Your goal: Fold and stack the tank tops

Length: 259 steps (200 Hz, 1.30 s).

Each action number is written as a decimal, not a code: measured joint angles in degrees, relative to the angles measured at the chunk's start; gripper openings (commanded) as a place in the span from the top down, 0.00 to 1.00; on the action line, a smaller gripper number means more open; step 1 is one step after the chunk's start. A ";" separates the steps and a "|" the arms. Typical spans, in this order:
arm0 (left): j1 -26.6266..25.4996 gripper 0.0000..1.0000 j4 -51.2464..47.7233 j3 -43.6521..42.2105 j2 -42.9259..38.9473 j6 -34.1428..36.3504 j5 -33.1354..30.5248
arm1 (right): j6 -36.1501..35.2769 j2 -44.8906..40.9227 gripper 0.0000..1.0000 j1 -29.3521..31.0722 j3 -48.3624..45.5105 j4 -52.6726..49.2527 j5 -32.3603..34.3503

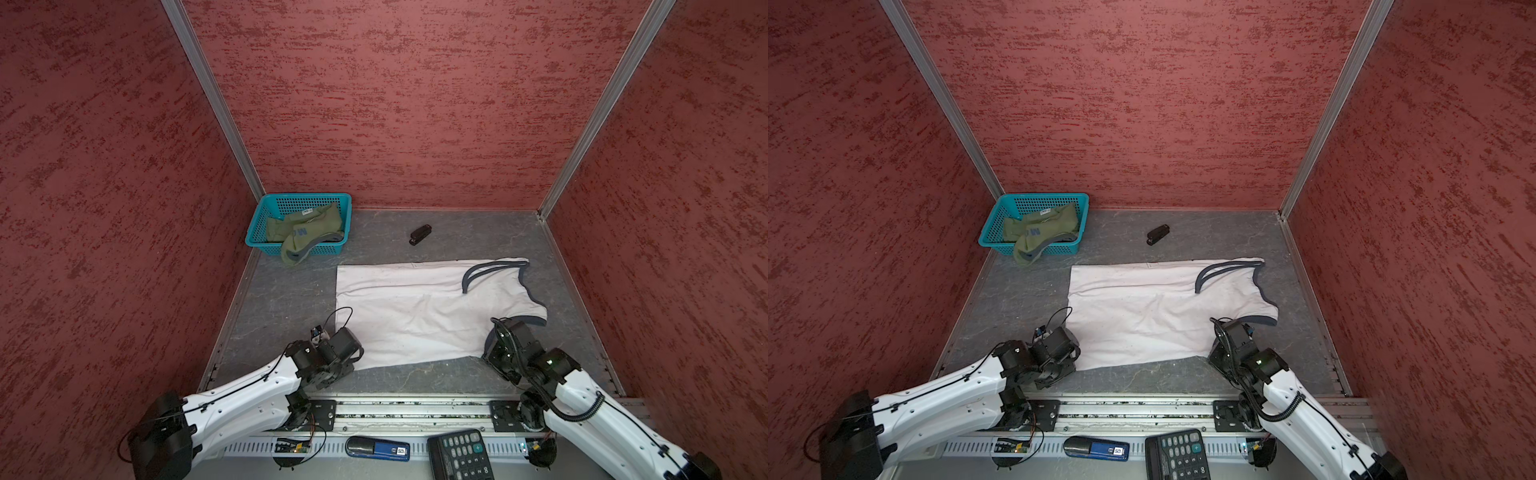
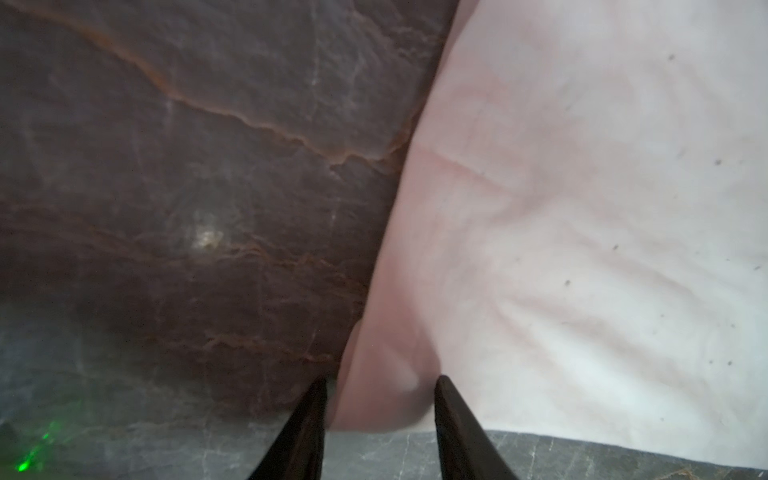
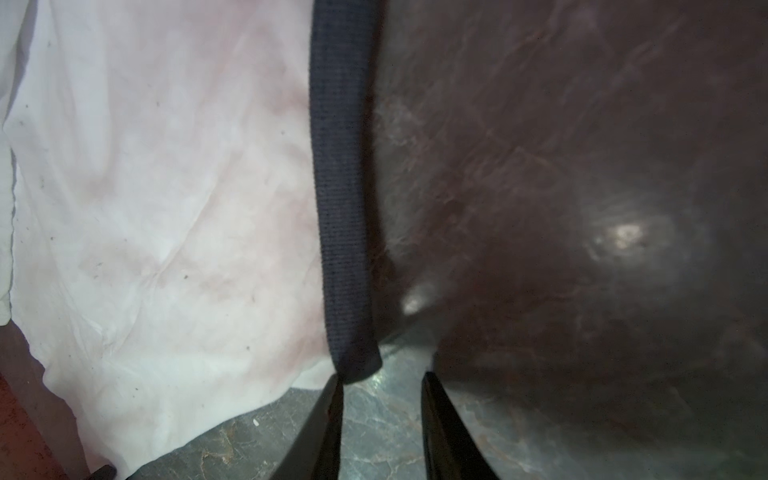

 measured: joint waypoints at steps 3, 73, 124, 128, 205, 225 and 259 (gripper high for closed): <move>0.13 0.61 0.35 -0.07 0.02 -0.04 -0.09 | -0.02 0.24 0.70 0.00 -0.13 0.24 0.00; 2.75 0.75 4.02 -0.90 -0.02 0.94 -0.22 | -0.33 6.82 0.87 0.02 -0.33 8.17 0.11; 4.07 0.82 1.68 0.66 -0.66 2.05 -1.11 | -2.21 8.20 0.93 0.04 3.37 6.54 1.81; 4.28 0.82 1.55 1.03 -0.66 2.34 -1.29 | -2.40 8.20 0.93 0.04 3.80 6.34 2.01; 15.39 0.84 5.20 10.97 6.75 10.21 -2.69 | -11.76 18.62 0.91 -2.25 17.18 7.15 6.12; 18.93 0.84 7.87 13.57 10.67 12.72 -3.10 | -15.17 24.94 0.91 -4.26 21.18 9.84 5.99; 24.20 0.84 12.48 17.59 17.99 16.02 -3.06 | -20.02 34.67 0.90 -7.45 26.62 15.41 4.52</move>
